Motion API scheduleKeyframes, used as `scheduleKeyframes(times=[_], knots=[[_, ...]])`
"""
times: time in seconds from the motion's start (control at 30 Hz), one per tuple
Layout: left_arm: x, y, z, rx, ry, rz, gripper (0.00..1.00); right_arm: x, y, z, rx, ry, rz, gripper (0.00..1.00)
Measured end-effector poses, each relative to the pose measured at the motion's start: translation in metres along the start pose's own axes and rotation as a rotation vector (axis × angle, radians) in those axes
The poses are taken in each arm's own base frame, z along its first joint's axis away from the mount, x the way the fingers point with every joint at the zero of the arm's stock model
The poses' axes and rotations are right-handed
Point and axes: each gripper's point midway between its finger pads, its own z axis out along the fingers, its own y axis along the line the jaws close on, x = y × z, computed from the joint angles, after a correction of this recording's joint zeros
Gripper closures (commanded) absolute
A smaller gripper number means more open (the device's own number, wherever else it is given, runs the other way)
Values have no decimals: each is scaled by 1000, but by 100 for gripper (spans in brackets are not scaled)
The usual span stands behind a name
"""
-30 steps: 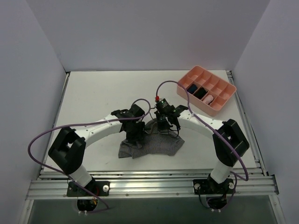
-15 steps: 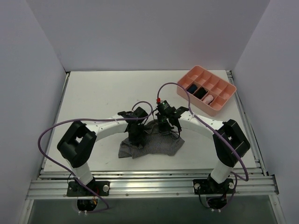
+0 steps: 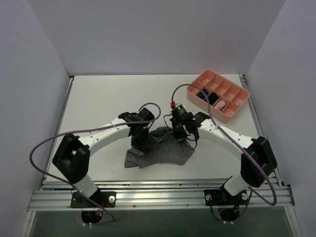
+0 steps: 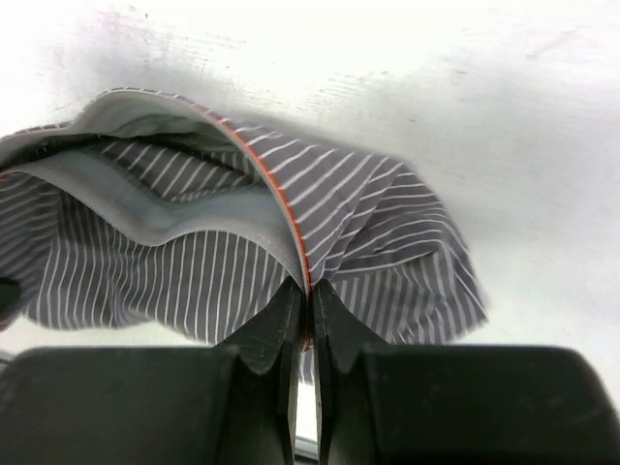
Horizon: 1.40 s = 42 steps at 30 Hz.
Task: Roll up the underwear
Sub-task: Flatten the underwear
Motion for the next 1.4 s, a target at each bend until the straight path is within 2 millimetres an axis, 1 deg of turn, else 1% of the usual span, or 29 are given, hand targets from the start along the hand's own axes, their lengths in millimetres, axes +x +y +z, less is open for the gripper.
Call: scheduleKeyframes(times=[0.07,0.13,0.27,0.4,0.47,0.5,0.6,0.67,0.73,0.87,1.0,1.07,1.13,1.2,1.3,1.33,1.4], knots=[[-2,0,-23,21,-27,30,98,-5,-4,-21,3,-39,3,100],[1,3,-49,47,-59,48,98,-7,-9,-44,0,-86,13,100],[10,5,-104,138,-137,69,98,-2,-22,-85,4,-157,50,100],[17,-5,-153,261,-209,88,98,0,-31,-118,-4,-224,106,100],[22,-11,-169,314,-225,105,98,3,-35,-131,-8,-247,136,100],[26,-14,-175,332,-225,115,98,5,-37,-137,-4,-252,152,100],[39,-19,-183,362,-202,136,98,9,-43,-153,0,-272,192,100],[49,-23,-186,374,-182,143,98,8,-46,-168,-2,-301,222,100],[56,-28,-191,391,-175,148,98,4,-50,-187,-11,-344,254,100],[65,-44,-215,452,-188,162,98,-6,-54,-229,-54,-449,310,100],[69,-53,-237,506,-215,160,98,-11,-54,-254,-88,-504,340,100],[68,-52,-239,500,-225,148,98,-12,-54,-254,-86,-505,339,100],[63,-48,-233,463,-231,132,98,-15,-53,-246,-66,-489,326,100],[53,-44,-220,411,-219,108,98,-24,-51,-229,-17,-458,291,100],[30,-31,-187,315,-182,41,98,-40,-46,-190,64,-399,230,100],[22,-23,-172,274,-159,12,98,-47,-42,-175,83,-381,207,100],[7,-5,-142,191,-114,-47,98,-57,-34,-134,126,-319,153,100]])
